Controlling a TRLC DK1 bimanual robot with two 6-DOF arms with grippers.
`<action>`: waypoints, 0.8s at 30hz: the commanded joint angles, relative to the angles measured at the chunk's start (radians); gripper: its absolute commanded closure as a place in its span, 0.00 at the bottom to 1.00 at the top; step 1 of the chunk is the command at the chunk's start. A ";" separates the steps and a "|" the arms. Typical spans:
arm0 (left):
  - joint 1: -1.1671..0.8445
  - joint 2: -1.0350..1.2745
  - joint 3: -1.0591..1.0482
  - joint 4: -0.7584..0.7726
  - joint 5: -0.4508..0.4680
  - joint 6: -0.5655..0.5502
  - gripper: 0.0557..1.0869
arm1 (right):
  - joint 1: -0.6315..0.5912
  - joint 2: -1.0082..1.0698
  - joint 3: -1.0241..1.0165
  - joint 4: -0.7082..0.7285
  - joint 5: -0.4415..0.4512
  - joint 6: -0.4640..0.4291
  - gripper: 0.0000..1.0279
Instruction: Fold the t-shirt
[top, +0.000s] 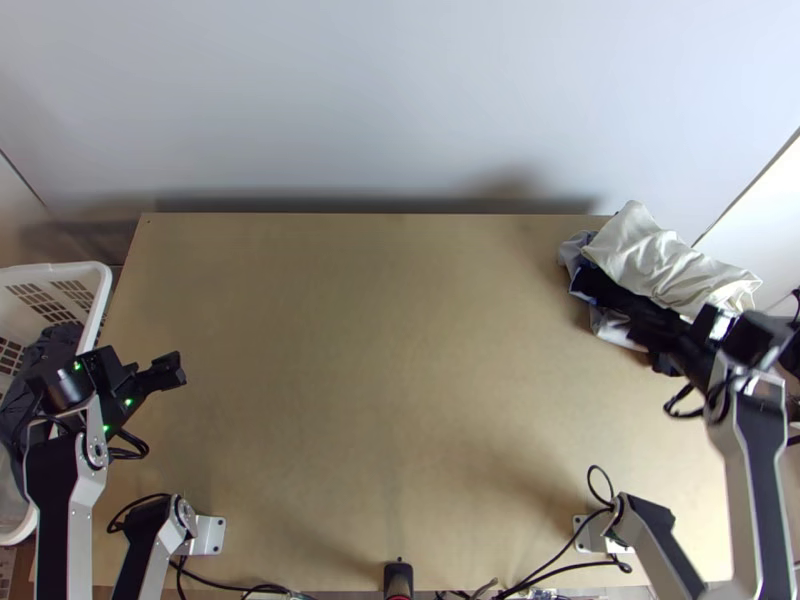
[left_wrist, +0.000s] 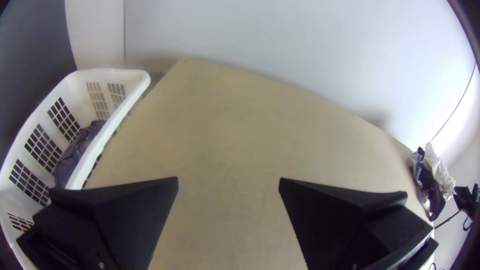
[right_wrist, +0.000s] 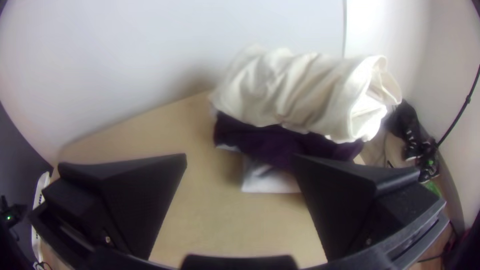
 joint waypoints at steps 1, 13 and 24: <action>0.010 -0.060 -0.037 0.048 0.036 -0.057 0.05 | 0.151 -0.344 -0.121 -0.057 -0.019 0.096 0.07; -0.150 -0.241 -0.243 0.348 0.108 -0.144 0.06 | 0.302 -0.644 -0.265 0.027 0.010 0.205 0.07; -0.256 -0.493 -0.487 0.578 0.096 -0.247 0.08 | 0.367 -0.877 -0.514 0.186 0.128 0.115 0.07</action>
